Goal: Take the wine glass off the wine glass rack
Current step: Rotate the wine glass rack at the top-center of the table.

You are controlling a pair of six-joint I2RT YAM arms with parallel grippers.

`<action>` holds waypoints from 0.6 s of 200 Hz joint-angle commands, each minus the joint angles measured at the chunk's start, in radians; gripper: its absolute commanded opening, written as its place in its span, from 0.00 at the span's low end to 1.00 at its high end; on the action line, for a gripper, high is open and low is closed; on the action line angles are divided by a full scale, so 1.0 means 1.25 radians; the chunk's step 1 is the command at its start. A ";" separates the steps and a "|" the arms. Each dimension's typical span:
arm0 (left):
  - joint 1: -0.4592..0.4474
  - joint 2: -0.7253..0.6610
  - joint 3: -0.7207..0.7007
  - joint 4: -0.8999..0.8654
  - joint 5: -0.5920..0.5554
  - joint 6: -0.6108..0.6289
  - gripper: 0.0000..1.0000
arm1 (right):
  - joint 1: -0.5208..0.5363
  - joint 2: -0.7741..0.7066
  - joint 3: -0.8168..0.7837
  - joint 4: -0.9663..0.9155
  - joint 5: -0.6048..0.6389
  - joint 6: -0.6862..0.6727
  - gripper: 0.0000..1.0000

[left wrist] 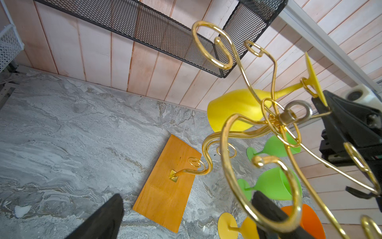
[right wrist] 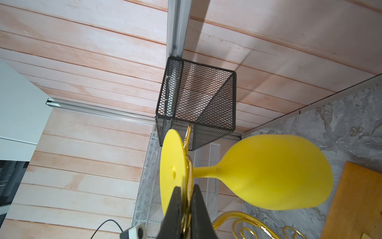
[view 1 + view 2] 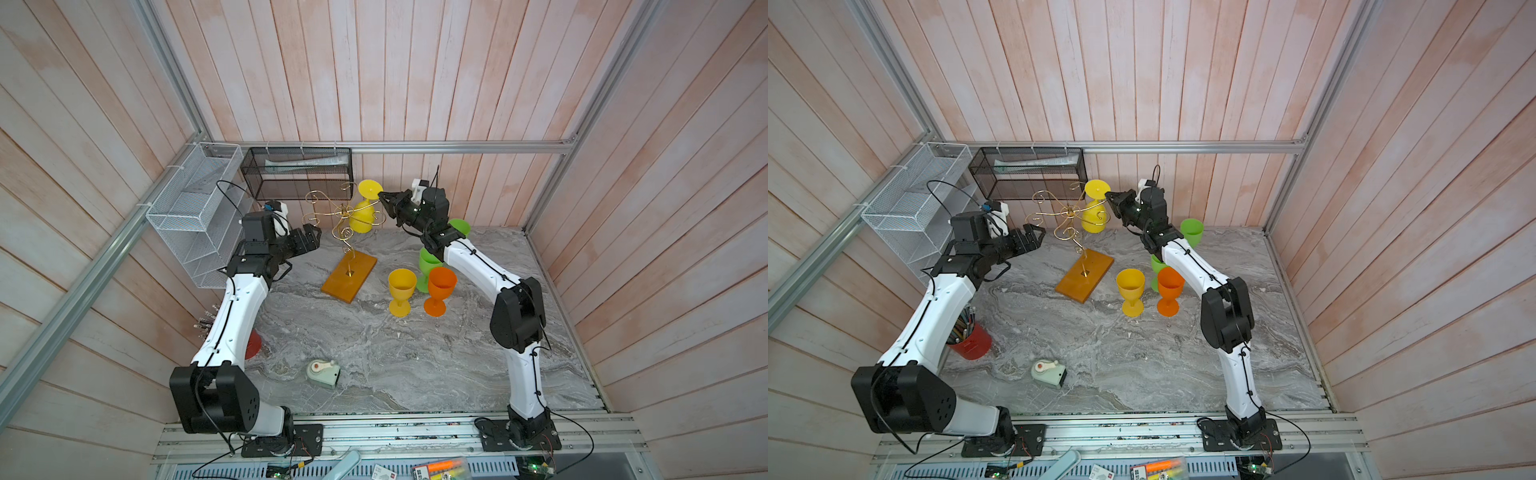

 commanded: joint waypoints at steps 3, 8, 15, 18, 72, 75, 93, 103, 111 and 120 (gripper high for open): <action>0.013 0.024 0.046 0.030 -0.007 0.004 0.98 | 0.008 -0.066 -0.043 0.072 0.051 -0.058 0.01; 0.014 0.028 0.051 0.030 -0.008 0.004 0.98 | 0.010 -0.072 -0.052 0.074 0.059 -0.062 0.01; 0.016 0.035 0.057 0.029 -0.010 0.006 0.98 | 0.013 -0.083 -0.064 0.077 0.071 -0.065 0.01; 0.016 0.039 0.060 0.030 -0.011 0.006 0.98 | 0.015 -0.090 -0.073 0.079 0.077 -0.068 0.01; 0.023 0.098 0.120 0.027 -0.016 0.013 0.98 | 0.045 -0.159 -0.178 0.112 0.154 -0.081 0.01; 0.023 0.101 0.124 0.027 -0.016 0.013 0.98 | 0.046 -0.162 -0.180 0.111 0.156 -0.083 0.01; 0.028 0.122 0.154 0.019 -0.015 0.014 0.98 | 0.052 -0.174 -0.201 0.117 0.169 -0.080 0.01; 0.029 0.132 0.169 0.016 -0.016 0.015 0.98 | 0.054 -0.178 -0.206 0.118 0.174 -0.081 0.01; 0.030 0.140 0.183 0.011 -0.014 0.014 0.98 | 0.056 -0.180 -0.205 0.116 0.177 -0.085 0.01; 0.030 0.147 0.194 0.007 -0.013 0.013 0.98 | 0.057 -0.180 -0.204 0.112 0.177 -0.086 0.01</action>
